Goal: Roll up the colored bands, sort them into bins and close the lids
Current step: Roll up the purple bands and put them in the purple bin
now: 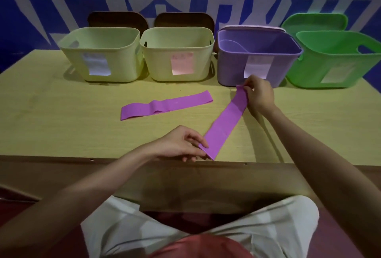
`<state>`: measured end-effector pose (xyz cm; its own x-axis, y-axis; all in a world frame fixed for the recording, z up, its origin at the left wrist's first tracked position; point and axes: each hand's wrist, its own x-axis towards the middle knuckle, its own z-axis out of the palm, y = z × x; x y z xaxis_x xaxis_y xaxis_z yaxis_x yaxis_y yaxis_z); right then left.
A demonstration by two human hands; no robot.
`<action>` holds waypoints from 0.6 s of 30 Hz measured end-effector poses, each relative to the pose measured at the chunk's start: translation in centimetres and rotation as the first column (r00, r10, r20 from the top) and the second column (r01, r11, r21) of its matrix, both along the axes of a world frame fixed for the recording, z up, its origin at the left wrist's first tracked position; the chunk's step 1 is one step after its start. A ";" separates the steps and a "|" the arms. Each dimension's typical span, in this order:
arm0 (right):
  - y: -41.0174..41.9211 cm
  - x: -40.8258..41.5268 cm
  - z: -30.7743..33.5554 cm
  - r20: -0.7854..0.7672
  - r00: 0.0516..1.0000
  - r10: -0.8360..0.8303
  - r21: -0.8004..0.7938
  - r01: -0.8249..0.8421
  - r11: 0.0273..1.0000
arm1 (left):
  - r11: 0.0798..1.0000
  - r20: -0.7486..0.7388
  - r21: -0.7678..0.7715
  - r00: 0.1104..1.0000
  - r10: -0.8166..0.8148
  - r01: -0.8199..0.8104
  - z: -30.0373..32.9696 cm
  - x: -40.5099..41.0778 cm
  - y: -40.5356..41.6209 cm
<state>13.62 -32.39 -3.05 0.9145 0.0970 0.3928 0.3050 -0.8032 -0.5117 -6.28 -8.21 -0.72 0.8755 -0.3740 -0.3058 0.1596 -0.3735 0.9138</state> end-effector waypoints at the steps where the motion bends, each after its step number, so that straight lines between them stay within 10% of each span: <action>1: 0.1 0.1 -0.2 0.007 1.000 0.015 -0.042 -0.015 0.999 | 1.000 -0.004 -0.011 1.000 -0.006 0.005 -0.1 -0.1 0.2; 8: -0.9 -1.2 -1.1 -0.003 0.993 -0.119 -0.242 0.115 0.963 | 0.999 0.033 -0.035 0.999 0.037 -0.036 -1.1 -0.2 0.1; 18: 2.4 -17.8 -0.6 -0.075 0.948 0.310 0.347 -0.266 0.899 | 0.998 0.192 0.029 0.980 0.056 -0.063 -0.8 0.5 0.4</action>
